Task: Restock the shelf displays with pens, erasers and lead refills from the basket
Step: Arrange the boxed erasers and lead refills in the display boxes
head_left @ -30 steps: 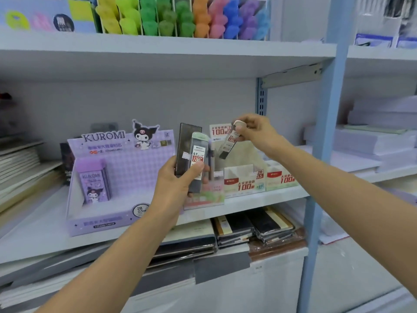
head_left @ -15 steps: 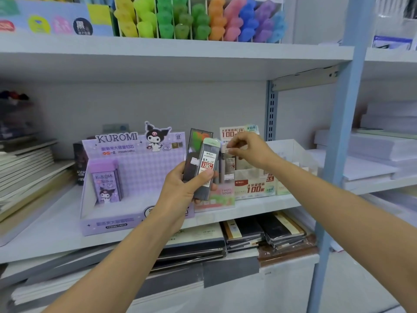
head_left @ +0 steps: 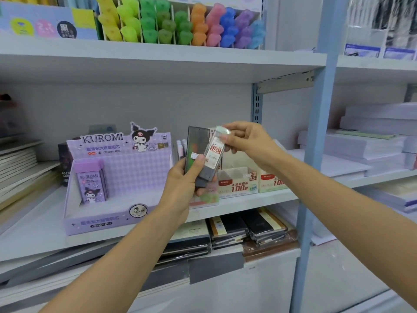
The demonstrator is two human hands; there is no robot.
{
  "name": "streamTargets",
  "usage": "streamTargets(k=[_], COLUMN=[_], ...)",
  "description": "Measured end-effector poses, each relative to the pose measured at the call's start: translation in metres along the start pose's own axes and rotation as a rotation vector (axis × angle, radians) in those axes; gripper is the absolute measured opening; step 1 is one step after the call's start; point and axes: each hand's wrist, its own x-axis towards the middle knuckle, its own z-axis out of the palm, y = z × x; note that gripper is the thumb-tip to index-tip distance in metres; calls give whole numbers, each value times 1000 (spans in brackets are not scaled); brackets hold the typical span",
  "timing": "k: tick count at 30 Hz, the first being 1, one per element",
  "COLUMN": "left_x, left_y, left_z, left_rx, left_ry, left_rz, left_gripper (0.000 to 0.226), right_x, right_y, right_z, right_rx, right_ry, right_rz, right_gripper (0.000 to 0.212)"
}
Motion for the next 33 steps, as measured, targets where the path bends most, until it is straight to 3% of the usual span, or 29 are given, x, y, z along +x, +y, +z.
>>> streamTargets(k=[4, 8, 11, 16, 26, 29, 33], left_x=[5, 10, 13, 17, 19, 20, 19], left_y=[-2, -4, -7, -11, -14, -14, -14], left_z=[4, 10, 12, 10, 3, 3, 4], left_rx=[-23, 8, 31, 57, 61, 47, 23], left_ry=[-24, -28, -18, 8, 3, 4, 2], left_rz=[25, 49, 78, 97, 91, 94, 99], left_gripper=[26, 27, 25, 23, 24, 26, 29], right_x=[6, 11, 18, 28, 36, 35, 24], right_y=[-4, 15, 38, 65, 97, 95, 71], right_z=[-49, -88, -102, -98, -83, -82, -73], right_rx=[13, -185, -339, -447, -599, -630, -581], right_ry=[237, 442, 506, 443, 126, 220, 420], right_rz=[-70, -76, -35, 9, 173, 188, -17], right_gripper=[19, 12, 20, 26, 22, 24, 19])
